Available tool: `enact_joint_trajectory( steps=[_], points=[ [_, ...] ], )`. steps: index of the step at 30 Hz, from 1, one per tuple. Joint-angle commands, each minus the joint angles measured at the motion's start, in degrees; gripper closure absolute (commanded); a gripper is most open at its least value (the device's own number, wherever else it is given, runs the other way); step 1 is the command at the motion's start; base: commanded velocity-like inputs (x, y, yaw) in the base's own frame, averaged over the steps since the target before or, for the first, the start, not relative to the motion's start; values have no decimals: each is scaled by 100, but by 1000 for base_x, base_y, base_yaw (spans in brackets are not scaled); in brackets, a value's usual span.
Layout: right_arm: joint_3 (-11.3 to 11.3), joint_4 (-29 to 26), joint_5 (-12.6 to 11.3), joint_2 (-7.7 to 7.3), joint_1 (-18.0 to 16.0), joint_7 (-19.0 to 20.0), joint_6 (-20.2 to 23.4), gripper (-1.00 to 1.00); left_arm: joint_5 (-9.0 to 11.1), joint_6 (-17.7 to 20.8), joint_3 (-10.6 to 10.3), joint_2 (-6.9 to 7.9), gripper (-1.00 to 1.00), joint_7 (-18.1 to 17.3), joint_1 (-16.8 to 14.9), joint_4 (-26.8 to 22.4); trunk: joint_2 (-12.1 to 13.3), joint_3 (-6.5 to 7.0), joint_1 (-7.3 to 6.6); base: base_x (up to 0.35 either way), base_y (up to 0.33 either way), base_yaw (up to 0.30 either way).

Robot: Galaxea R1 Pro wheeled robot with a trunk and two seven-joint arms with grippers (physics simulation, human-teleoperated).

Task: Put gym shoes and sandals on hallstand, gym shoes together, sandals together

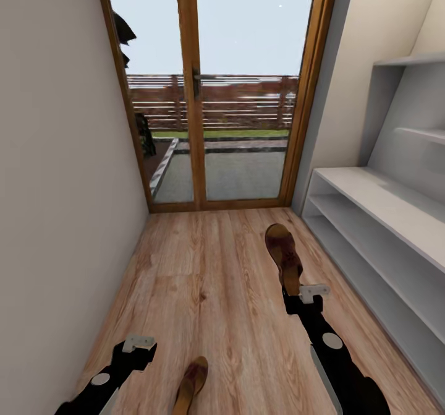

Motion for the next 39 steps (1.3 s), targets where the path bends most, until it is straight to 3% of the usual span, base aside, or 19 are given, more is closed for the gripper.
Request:
enact_joint_trajectory(
  steps=[1, 13, 24, 39],
  points=[
    [10, -7, 36, -4, -2, -11, 25, 100, -60, -23, 33, -1, -100, -21, -3, 3, -2, -7, 2, 294, -45, -49],
    [14, -22, 29, -4, -2, -11, 26, 100, -50, -36, 32, -3, -100, -27, -1, 3, -2, -56, 2, 72, -10, -113],
    [16, -50, 25, -4, -2, -18, 28, 100, -61, -20, 25, -15, -100, -35, -1, 7, -443, -262, 244, 1, 0, -6],
    [-2, -52, 25, -4, -2, -19, 35, 100, -52, 55, 32, -34, -100, -46, -1, 16, -1045, -660, 573, 0, 0, 0]
  ],
)
